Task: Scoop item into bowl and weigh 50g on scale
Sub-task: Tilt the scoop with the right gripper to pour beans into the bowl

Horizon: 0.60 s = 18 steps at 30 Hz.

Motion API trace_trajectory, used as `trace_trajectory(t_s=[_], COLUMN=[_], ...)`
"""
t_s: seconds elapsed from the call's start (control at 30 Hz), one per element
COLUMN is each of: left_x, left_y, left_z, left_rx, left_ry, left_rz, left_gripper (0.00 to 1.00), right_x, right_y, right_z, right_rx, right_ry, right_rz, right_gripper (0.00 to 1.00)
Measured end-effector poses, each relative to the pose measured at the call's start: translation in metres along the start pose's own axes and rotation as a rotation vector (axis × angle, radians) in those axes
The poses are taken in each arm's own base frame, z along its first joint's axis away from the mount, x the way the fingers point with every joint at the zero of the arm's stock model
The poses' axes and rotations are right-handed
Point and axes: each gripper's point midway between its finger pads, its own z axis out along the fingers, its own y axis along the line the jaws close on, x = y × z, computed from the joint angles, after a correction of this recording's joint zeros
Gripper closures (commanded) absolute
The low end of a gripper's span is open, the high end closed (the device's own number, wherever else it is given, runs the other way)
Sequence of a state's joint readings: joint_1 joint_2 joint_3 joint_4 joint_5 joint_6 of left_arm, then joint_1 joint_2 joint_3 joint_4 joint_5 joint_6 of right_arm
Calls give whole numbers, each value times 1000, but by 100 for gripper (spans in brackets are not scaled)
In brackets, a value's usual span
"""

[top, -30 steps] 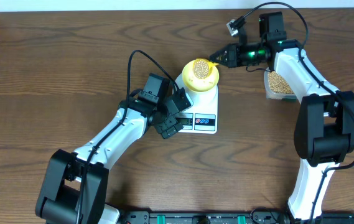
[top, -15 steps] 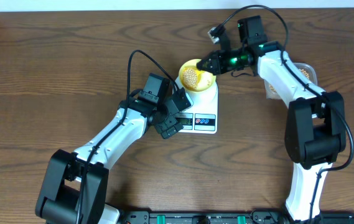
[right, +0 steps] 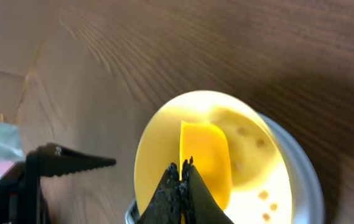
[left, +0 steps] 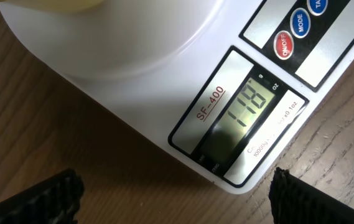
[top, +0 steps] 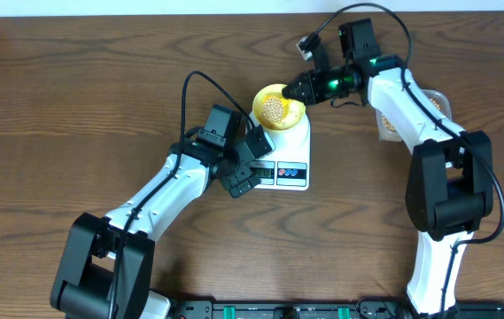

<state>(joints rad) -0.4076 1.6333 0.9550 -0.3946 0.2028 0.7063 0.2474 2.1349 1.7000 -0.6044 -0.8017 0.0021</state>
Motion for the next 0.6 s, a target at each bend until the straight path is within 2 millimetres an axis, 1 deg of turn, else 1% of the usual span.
trace_trajectory(t_s=[0.27,0.37,0.6], left_x=[0,0,0], left_y=[0,0,0], left_z=[0,0,0], left_rx=[-1,0,0], left_ry=[0,0,0], left_rz=[0,0,0], left_gripper=[2,2,2], right_x=[-16,-21,-20], right_y=[0,-2,-1], right_z=[-22,-25,-22], right_rx=[127,151,165], right_ry=[38,31,44], right_rz=[-138,-186,-268], right_gripper=[99,99,99])
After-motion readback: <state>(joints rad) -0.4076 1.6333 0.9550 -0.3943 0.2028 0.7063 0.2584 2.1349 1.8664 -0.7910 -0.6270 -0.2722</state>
